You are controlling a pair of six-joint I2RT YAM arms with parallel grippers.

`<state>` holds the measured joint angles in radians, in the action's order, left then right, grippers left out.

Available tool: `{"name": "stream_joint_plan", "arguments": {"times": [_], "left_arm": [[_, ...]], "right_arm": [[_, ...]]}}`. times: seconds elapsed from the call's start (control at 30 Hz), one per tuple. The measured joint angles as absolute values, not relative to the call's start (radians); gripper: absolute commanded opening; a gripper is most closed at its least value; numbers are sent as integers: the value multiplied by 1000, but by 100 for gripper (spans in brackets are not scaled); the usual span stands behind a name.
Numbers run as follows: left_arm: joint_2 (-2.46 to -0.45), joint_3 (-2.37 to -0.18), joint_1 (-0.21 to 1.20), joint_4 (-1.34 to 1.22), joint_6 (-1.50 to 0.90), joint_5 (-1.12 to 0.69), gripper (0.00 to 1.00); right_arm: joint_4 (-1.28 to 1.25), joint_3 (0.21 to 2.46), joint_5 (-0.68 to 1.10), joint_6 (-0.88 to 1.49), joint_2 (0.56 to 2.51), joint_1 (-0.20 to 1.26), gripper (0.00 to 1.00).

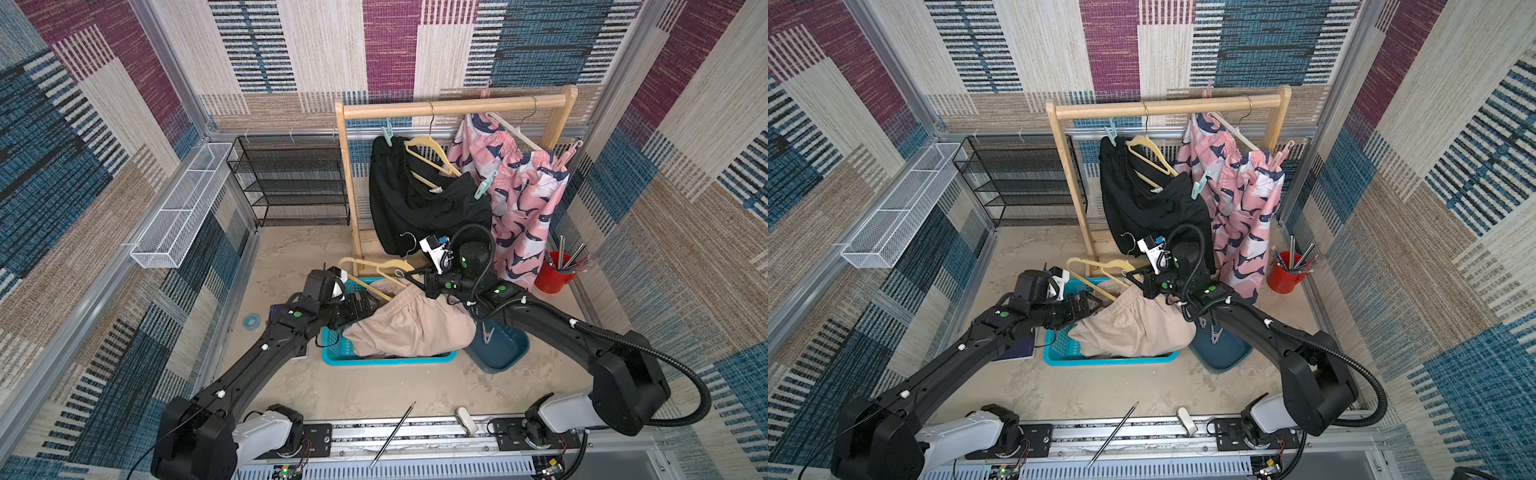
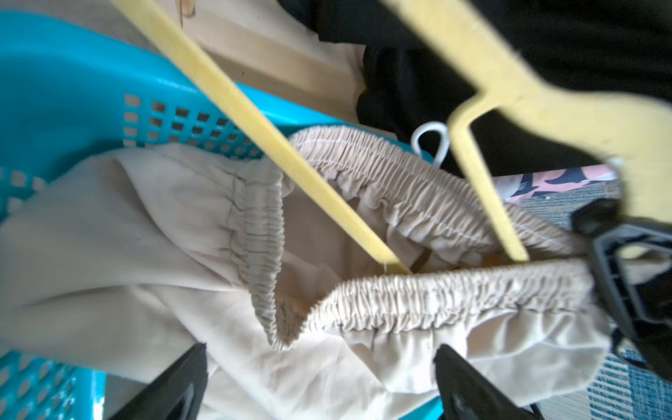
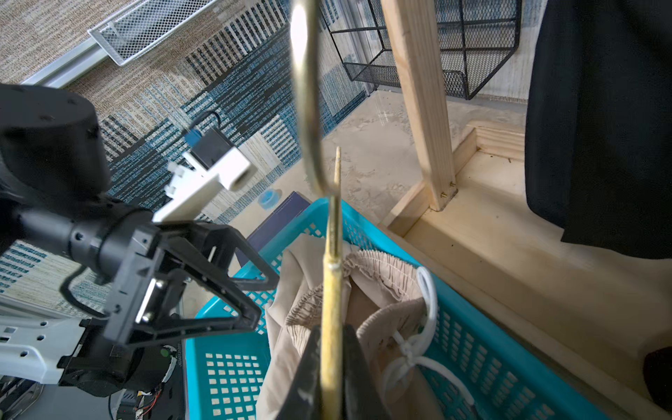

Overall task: Remove the clothespins securing shorts to the hanger
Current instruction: Remove the shorts from the hanger.

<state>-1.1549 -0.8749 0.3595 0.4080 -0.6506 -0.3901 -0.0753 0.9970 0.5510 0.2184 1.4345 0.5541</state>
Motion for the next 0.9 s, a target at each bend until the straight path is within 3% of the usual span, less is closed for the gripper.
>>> {"name": "stream_joint_plan", "arguments": {"times": [0.2, 0.47, 0.67, 0.9], "left_arm": [[-1127, -952, 167, 507, -583, -449, 100], [-1224, -1038, -76, 528, -464, -682, 100], [-1291, -1103, -148, 546, -381, -809, 100], [-1290, -1235, -166, 652, -234, -816, 100]], "right_arm": [[-31, 1016, 571, 210, 1434, 554, 0], [28, 1080, 725, 216, 1435, 523, 0], [56, 1113, 881, 231, 1436, 448, 0], [143, 1179, 989, 183, 1449, 437, 0]]}}
